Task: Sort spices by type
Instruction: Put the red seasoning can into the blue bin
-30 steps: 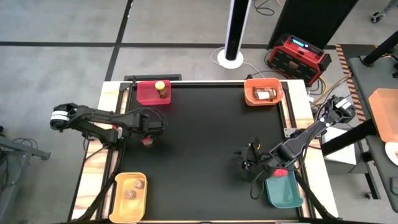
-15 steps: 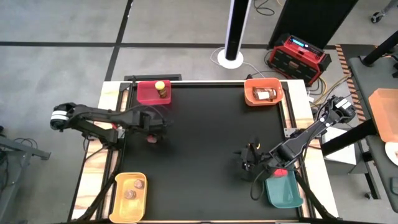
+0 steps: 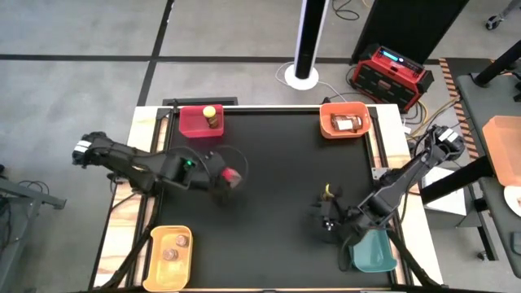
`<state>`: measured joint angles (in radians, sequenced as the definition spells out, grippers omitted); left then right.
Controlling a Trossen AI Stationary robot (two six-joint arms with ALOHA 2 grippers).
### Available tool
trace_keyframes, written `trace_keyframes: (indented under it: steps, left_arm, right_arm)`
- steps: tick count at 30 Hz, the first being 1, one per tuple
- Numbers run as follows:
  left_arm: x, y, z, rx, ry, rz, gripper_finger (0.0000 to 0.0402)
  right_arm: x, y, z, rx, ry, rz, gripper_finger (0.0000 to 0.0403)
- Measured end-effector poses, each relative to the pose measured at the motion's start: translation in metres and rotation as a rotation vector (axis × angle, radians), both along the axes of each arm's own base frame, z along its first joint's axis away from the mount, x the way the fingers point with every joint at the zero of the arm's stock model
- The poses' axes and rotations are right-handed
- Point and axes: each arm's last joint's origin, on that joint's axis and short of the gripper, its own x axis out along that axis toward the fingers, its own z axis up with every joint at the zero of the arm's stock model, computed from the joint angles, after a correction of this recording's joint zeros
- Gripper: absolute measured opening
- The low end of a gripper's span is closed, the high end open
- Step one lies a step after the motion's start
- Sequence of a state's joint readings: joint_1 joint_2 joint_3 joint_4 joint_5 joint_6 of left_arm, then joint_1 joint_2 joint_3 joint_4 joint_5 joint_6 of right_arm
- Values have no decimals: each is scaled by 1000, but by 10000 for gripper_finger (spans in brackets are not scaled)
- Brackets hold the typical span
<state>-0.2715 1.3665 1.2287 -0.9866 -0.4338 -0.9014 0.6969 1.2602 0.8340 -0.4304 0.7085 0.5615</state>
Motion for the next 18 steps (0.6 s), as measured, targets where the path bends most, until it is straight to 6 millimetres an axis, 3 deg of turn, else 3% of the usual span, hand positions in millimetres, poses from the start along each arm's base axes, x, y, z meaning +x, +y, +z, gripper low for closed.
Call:
trace_keyframes:
  steps: [6,13,18]
  left_arm:
    - [30,-42,0,132,42,-241,197]
    - [74,-76,-23,309,84,-450,197]
    - [100,-94,-41,387,86,-590,197]
  right_arm:
    - [-9,15,2,74,-105,-55,139]
    - [3,27,17,135,-262,12,150]
    - [14,36,25,101,-272,33,171]
